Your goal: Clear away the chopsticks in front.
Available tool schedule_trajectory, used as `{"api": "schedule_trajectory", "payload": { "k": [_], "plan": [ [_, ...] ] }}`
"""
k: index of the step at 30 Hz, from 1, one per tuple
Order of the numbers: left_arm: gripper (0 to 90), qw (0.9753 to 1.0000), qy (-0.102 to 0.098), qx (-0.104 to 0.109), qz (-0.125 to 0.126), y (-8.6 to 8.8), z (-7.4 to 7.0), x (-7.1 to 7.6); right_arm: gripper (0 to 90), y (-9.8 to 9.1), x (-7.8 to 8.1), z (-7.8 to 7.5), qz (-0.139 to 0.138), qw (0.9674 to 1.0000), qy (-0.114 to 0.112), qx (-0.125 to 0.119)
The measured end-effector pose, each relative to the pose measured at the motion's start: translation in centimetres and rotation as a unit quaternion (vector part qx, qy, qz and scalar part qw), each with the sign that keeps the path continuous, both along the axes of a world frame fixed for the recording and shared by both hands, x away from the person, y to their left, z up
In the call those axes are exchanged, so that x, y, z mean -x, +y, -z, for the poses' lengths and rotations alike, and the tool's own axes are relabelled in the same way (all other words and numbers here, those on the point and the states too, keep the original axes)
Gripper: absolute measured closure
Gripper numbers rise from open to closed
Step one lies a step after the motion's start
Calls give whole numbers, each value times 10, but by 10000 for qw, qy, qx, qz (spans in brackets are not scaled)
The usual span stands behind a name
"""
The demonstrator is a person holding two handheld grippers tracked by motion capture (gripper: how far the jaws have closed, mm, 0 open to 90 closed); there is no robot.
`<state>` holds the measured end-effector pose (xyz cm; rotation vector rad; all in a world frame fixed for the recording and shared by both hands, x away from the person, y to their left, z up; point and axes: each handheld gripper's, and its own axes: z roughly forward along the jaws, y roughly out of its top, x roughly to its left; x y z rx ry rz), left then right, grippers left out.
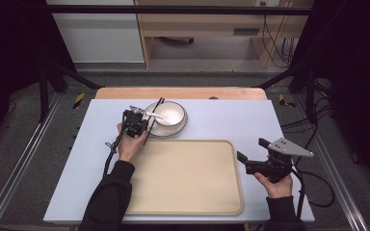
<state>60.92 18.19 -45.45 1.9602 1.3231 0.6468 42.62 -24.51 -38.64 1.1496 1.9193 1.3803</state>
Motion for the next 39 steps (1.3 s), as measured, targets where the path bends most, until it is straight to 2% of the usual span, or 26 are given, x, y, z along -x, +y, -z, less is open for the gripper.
{"api": "schedule_trajectory", "payload": {
  "k": [9, 15, 20, 21, 23, 24, 26, 29, 30, 32, 33, 34, 35, 37, 38, 39],
  "plan": [
    [852, 9994, -165, 242, -186, 9, -7, 9, 68, -1, 0, 0, -3, 10000, -2, 17],
    [852, 9985, -310, 286, -342, 22, -21, 24, 68, -1, 1, -1, 20, 10000, -9, -21],
    [852, 9978, -384, 303, -443, 30, -26, 35, 68, -2, 1, -1, 40, 10000, -6, -18],
    [853, 9975, -420, 309, -471, 34, -28, 42, 68, -2, 1, 0, 53, 10000, 4, -28],
    [853, 9974, -435, 301, -486, 35, -29, 44, 68, -3, 1, 0, 61, 10000, -7, -29],
    [853, 9970, -474, 333, -518, 37, -31, 52, 68, -3, 1, 0, 57, 10000, -4, -36],
    [853, 9968, -493, 339, -533, 38, -32, 54, 68, -3, 1, 0, 57, 10000, -2, -46],
    [853, 9962, -575, 257, -609, 41, -36, 69, 68, -4, 2, 0, 68, 10000, -3, -48],
    [853, 9962, -575, 257, -609, 41, -36, 69, 68, -4, 2, 0, 68, 10000, -3, -48],
    [853, 9954, -631, 289, -657, 43, -37, 77, 68, -4, 2, 0, 71, 10000, -6, -40],
    [852, 9944, -694, 356, -718, 45, -38, 87, 68, -5, 2, 0, 72, 10000, -2, -53],
    [853, 9944, -694, 356, -718, 45, -38, 87, 68, -5, 2, 0, 77, 10000, -17, -35],
    [853, 9936, -736, 388, -766, 46, -39, 95, 68, -5, 2, 0, 76, 10000, -13, -49],
    [852, 9932, -758, 412, -786, 46, -40, 98, 68, -5, 2, 0, 76, 10000, -14, -40],
    [853, 9920, -807, 501, -837, 47, -42, 107, 68, -5, 2, 0, 80, 10000, -8, -49],
    [852, 9920, -807, 501, -837, 47, -42, 107, 68, -5, 2, 0, 87, 9999, 7, -60]
  ]
}}
